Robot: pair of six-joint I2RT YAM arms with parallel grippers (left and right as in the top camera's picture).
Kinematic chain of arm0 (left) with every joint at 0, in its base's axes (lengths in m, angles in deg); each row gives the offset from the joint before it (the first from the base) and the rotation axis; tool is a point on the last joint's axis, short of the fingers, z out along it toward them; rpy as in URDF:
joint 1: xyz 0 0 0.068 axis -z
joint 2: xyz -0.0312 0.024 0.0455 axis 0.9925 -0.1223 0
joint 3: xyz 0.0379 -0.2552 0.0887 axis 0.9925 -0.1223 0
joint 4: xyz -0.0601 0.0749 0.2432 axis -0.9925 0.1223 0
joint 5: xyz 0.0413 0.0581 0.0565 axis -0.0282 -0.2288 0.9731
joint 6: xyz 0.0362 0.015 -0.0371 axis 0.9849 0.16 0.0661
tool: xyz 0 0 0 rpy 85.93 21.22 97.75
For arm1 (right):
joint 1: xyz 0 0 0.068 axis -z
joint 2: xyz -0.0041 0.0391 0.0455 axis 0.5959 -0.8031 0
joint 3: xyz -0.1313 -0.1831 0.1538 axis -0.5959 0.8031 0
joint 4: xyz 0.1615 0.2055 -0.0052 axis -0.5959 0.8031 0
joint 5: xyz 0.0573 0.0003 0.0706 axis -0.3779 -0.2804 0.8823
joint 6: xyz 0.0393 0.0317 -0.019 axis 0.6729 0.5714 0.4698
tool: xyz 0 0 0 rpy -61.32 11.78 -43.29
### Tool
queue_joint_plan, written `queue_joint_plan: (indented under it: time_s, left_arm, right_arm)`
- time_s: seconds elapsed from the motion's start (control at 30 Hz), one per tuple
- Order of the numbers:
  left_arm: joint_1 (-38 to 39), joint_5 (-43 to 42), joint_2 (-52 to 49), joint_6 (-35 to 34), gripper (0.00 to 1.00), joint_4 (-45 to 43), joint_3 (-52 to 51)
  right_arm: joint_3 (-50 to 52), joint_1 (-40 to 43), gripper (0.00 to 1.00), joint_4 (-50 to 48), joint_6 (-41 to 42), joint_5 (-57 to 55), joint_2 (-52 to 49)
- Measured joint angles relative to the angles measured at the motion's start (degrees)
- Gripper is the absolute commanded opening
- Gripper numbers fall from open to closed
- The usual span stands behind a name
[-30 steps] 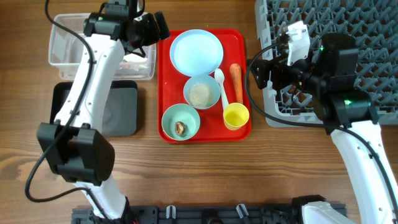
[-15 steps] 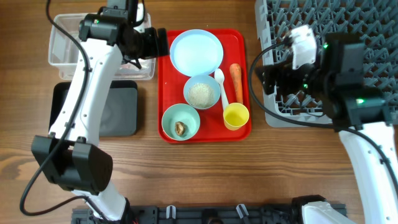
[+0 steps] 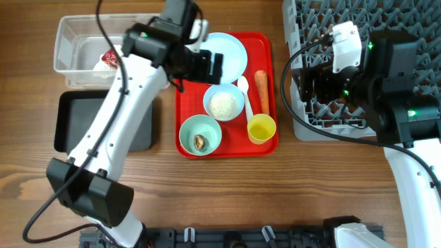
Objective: Sort waste into correct bins and load items into the dishwasher rack
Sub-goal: 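Reach the left gripper to the rice bowl and grasp its rim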
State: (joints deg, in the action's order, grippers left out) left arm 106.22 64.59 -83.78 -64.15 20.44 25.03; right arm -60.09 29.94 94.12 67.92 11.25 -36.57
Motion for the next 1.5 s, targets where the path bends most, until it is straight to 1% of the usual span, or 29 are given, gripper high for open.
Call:
queue_joint_plan:
  time_s: [0.1,0.27,0.4,0.5,0.67,0.73,0.83,0.97,1.13,1.23,1.3,1.5]
  left_arm:
    - [2.03,-0.11,0.0,-0.9,0.96,0.0,-0.02]
    - [2.21,0.5,0.0,-4.02,0.97,0.0,-0.02]
    - [3.13,0.7,-1.09,-4.87,0.95,-0.02,0.0]
    - [5.79,0.96,-3.78,-5.01,0.92,-0.68,0.0]
    - [10.51,3.21,-9.33,-5.18,0.92,-0.96,-0.02]
    - [11.21,3.82,-11.13,-5.2,0.92,-1.68,0.0]
    - [11.98,5.55,-14.49,-5.2,0.91,-3.39,-0.02]
    - [12.31,6.71,-17.92,-5.4,0.79,-6.21,-0.02]
    - [12.35,7.26,-21.55,-5.66,0.63,-10.03,-0.02]
    - [12.39,7.39,-22.45,-5.84,0.59,-11.23,-0.02]
    - [12.48,7.41,-22.93,-5.84,0.54,-11.69,-0.02]
    - [13.0,7.8,-26.25,-5.86,0.46,-11.87,0.0]
  right_arm:
    - [0.0,0.0,1.0,0.13,0.0,0.0,-0.02]
    - [0.0,0.0,1.0,0.74,0.15,0.02,-0.35]
    - [0.0,0.0,0.99,0.81,1.4,-0.02,-3.13]
    - [0.0,0.0,1.0,0.72,4.24,-1.33,-5.46]
    - [0.0,0.48,1.0,-0.83,11.93,-8.96,-6.95]
    - [0.0,2.27,0.99,-1.66,14.53,-11.08,-6.95]
    - [0.0,7.32,1.0,-1.77,17.46,-12.76,-6.95]
    - [0.0,12.46,1.0,0.02,19.15,-13.64,-6.95]
    - [0.0,13.11,1.0,0.85,19.37,-13.77,-6.95]
    - [0.0,13.11,0.99,0.85,19.37,-13.77,-6.95]
    - [0.0,13.11,0.99,0.96,19.37,-13.77,-6.95]
    - [0.0,13.11,0.99,1.03,19.54,-13.77,-6.95]
